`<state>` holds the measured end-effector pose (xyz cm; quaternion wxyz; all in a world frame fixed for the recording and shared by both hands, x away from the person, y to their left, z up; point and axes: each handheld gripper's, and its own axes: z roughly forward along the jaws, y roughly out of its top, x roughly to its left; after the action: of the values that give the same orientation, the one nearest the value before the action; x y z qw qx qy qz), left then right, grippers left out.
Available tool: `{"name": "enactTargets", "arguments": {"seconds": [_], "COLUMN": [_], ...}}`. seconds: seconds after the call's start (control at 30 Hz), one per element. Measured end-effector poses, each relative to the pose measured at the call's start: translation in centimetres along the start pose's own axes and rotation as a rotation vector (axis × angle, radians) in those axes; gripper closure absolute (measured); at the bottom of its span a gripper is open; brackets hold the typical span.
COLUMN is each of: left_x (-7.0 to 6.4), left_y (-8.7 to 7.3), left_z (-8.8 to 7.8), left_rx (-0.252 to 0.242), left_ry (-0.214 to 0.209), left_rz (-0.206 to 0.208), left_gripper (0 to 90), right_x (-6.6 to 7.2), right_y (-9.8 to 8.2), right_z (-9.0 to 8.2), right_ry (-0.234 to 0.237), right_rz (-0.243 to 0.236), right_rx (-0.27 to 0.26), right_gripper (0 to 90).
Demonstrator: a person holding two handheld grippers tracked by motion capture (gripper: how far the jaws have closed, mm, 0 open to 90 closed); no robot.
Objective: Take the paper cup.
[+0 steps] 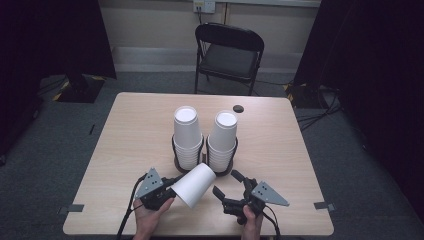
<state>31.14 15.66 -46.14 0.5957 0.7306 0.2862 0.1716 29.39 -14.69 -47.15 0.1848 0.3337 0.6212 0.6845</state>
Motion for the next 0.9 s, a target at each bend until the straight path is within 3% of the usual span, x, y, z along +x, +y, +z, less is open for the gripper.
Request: {"name": "enactTargets", "arguments": {"seconds": [0.07, 0.13, 0.27, 0.37, 0.4, 0.53, 0.7, 0.77, 0.9], "left_x": [0.3, 0.4, 0.5, 0.7, 0.8, 0.9, 0.7, 0.7, 0.8], "left_y": [0.2, 0.3, 0.6, 1.2, 1.4, 2.4, 3.1, 3.3, 3.6], "left_z": [0.1, 0.3, 0.3, 0.4, 0.5, 0.8, 1.1, 1.3, 1.5], "left_rx": [0.048, 0.083, 0.103, 0.159, 0.178, 0.24, 0.283, 0.308, 0.349], "left_ry": [-0.024, -0.026, -0.032, -0.036, -0.049, -0.056, -0.075, -0.077, -0.073], "left_rz": [0.0, 0.004, -0.007, -0.009, -0.013, -0.013, -0.005, 0.001, 0.003], "left_gripper": [86.3, 86.3, 86.3, 86.2, 86.2, 86.2, 86.2, 86.3, 86.3], "right_x": [0.1, 0.4, 0.9, 1.1, 1.2, 1.5, 1.8, 2.0, 2.2], "right_y": [-0.2, -0.4, -0.5, -0.7, -1.0, -1.2, -1.3, -1.4, -1.6], "right_z": [0.0, -0.1, 0.1, 0.1, 0.0, -0.1, -0.2, -0.2, 0.1], "right_ry": [-0.014, -0.036, -0.052, -0.04, -0.018, -0.035, -0.051, -0.039, -0.068], "right_rz": [-0.023, -0.079, -0.155, -0.203, -0.247, -0.293, -0.332, -0.343, -0.423], "right_rx": [0.039, 0.082, 0.119, 0.154, 0.188, 0.211, 0.23, 0.242, 0.275], "right_gripper": [11.6, 12.0, 11.9, 11.2, 12.6, 12.7, 12.8, 12.1, 11.2]}}
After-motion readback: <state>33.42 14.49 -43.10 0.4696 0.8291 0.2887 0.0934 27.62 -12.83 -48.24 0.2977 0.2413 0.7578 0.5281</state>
